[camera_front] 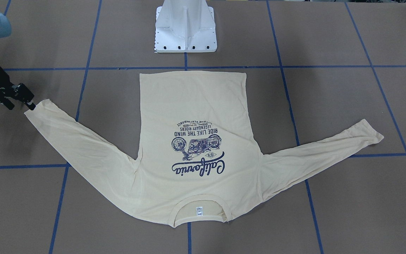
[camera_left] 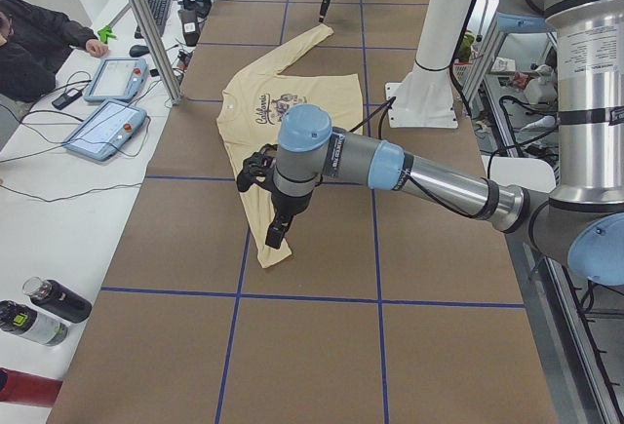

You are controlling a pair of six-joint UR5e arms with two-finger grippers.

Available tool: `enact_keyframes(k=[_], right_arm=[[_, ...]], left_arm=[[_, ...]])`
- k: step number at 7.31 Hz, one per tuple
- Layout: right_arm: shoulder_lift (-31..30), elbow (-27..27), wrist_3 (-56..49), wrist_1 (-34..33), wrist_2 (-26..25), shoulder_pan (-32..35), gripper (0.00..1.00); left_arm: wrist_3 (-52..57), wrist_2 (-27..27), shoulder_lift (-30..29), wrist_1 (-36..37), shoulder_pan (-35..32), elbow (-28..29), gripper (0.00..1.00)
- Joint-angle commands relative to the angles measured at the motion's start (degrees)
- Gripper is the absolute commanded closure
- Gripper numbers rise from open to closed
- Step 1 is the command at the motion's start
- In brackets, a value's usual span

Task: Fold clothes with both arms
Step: 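Move the right gripper to the cuff of the sleeve nearest it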

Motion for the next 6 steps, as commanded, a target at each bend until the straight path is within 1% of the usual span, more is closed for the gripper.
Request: enact_keyframes(k=[1,3,5,6], right_arm=[[0.2,-1.3,0.6,0.6,-1.1,-1.2,0.37],[0.2,-3.0,0.6,0.6,-3.1,-2.5,0.38],[1.5,-3.0,0.8,0.6,-3.1,-2.6,0.46],[2.1,-3.0,1.0,0.5,-3.1,-2.6,0.52]], left_arm=[[0.1,0.0,0.1,-0.1,0.0,-0.1,0.0],[0.1,-0.1,0.2,-0.1,0.0,-0.3,0.0],[0.2,0.0,0.3,-0.1,0.0,-0.4,0.0],[0.2,0.0,0.3,-0.1,-0.1,-0.4,0.0]])
